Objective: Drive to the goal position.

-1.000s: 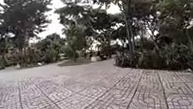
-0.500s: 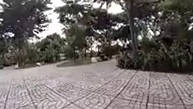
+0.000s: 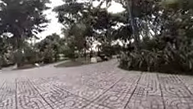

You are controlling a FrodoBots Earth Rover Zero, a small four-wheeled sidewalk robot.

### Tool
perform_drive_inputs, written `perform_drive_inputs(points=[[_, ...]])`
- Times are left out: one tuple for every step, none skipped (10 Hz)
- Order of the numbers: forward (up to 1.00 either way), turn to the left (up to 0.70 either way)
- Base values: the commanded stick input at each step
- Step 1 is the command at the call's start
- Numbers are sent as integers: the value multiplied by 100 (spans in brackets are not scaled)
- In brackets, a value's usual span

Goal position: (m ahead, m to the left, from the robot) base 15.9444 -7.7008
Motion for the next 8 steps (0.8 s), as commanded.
perform_drive_inputs(points=[[70, 0], [70, 0], [70, 0], [70, 0], [70, 0], [70, 0], [70, 0], [70, 0]])
